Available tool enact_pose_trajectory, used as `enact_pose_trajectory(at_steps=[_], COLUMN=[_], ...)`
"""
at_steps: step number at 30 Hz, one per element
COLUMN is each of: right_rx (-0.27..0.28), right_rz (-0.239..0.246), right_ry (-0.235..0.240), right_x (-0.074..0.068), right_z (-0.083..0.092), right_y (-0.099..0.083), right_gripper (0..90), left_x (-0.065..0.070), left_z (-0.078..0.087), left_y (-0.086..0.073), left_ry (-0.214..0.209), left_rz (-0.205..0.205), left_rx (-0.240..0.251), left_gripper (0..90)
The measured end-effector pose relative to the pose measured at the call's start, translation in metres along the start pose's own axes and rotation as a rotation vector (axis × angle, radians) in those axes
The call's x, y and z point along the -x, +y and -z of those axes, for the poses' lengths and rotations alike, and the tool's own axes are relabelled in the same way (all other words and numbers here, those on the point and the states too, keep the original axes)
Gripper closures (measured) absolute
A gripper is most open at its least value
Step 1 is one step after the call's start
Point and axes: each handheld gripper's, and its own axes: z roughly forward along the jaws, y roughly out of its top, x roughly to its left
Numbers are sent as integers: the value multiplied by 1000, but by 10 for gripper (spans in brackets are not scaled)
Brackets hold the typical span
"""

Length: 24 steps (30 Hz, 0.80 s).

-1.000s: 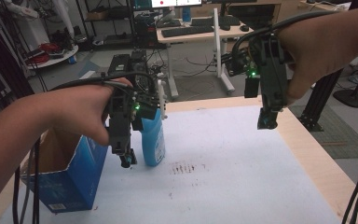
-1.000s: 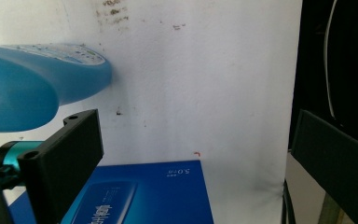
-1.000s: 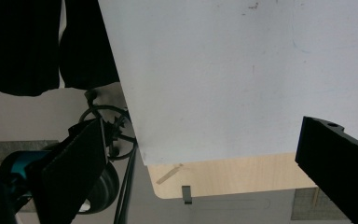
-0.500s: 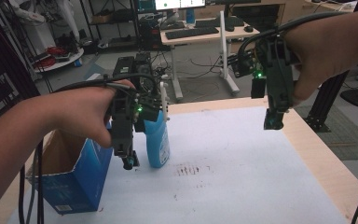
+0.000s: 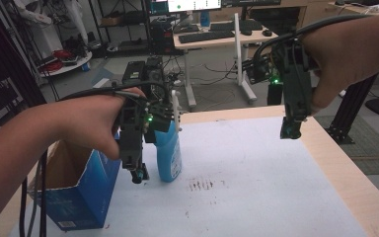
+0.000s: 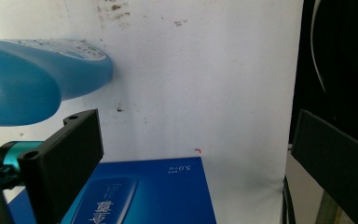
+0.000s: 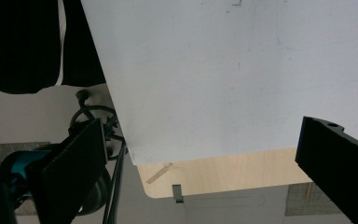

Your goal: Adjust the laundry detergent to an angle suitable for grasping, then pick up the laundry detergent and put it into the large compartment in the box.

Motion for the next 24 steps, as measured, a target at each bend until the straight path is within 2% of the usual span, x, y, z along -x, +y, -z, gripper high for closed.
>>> enact_pose_trajectory(at_steps=[5, 6, 12, 16, 17, 18, 19, 20, 24], right_rx=[-4, -6, -10, -19, -16, -17, -17, -20, -23], right_rz=[-12, -13, -13, -5, -8, -3, -3, -4, 6], right_ry=[-2, -5, -8, -14, -14, -17, -17, -16, -19], right_x=[2, 2, 1, -2, -3, -3, -3, -5, -6], right_z=[0, 0, 0, -1, -1, 0, 0, 0, -1], right_y=[-4, -5, -6, -6, -5, -5, -5, -4, -2], right_gripper=[10, 10, 10, 10, 10, 10, 10, 11, 11], left_x=[-1, 1, 6, 8, 8, 8, 8, 9, 7], left_z=[0, 0, 2, 5, 5, 8, 8, 12, 19], left_y=[1, 2, 6, 8, 8, 7, 7, 5, 1], left_ry=[-1, 13, 27, 34, 34, 40, 40, 43, 51], left_rz=[-3, 1, 20, 88, 88, 118, 118, 155, 260], left_rx=[3, 6, 4, 16, 16, 33, 33, 55, 74], left_gripper=[20, 21, 21, 21, 21, 21, 21, 21, 21])
